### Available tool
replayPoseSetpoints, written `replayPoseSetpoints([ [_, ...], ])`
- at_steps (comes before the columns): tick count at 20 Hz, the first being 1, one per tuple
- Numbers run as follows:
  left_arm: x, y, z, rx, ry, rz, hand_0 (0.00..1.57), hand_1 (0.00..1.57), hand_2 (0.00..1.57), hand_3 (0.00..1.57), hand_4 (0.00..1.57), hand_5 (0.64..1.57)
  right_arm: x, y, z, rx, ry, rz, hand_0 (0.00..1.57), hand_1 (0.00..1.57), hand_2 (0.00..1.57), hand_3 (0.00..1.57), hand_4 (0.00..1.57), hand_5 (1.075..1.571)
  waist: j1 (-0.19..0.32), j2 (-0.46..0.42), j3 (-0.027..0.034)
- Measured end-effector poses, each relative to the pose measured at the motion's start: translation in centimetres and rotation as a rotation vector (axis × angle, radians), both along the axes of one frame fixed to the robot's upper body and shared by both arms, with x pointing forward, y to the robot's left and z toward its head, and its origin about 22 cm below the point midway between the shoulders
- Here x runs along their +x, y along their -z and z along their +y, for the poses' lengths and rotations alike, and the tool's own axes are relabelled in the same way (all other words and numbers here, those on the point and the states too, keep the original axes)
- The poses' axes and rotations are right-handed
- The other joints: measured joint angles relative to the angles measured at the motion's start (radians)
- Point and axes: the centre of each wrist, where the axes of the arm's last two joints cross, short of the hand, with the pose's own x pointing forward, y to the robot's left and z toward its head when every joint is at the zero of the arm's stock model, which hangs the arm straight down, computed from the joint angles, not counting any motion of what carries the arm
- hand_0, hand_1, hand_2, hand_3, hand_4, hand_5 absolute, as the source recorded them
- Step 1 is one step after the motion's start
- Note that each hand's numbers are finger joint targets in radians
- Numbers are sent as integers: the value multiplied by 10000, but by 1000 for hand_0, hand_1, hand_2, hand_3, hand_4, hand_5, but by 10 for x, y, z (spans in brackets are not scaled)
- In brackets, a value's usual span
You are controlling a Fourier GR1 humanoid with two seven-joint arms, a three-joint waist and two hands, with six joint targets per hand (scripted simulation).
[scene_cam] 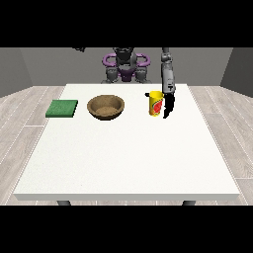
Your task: Pick the cup and pour the ball into the bowl, then pick the bowl and place it on the pad
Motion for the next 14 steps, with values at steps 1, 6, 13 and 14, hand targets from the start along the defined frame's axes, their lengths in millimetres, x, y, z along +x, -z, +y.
replayPoseSetpoints([
  [1, -4, 3, 3, 388, -303, -93, 1320, 1320, 1571, 1571, 965, 1530, -2, -1, -2, -14, -68, -29, 0, 0, 0, 0, 0, 1562, -98, 8, 1],
  [6, -8, 6, 8, 1994, -1343, -547, 1322, 1322, 1571, 1571, 1067, 1487, -6, -6, -13, 34, -263, -316, 0, 0, 0, 0, 73, 1562, -414, 290, 24],
  [13, 0, 8, -12, 3401, -1374, 60, 1345, 1345, 1571, 1571, 1108, 1498, 2, 4, -41, 243, 134, 701, 0, 0, 0, 0, 177, 1558, -109, -785, 30],
  [14, 2, 8, -20, 3699, -1271, 244, 1354, 1354, 1571, 1571, 1118, 1499, 5, 8, -44, 301, 234, 919, 0, 0, 0, 0, 185, 1557, -2, -1048, 28],
])
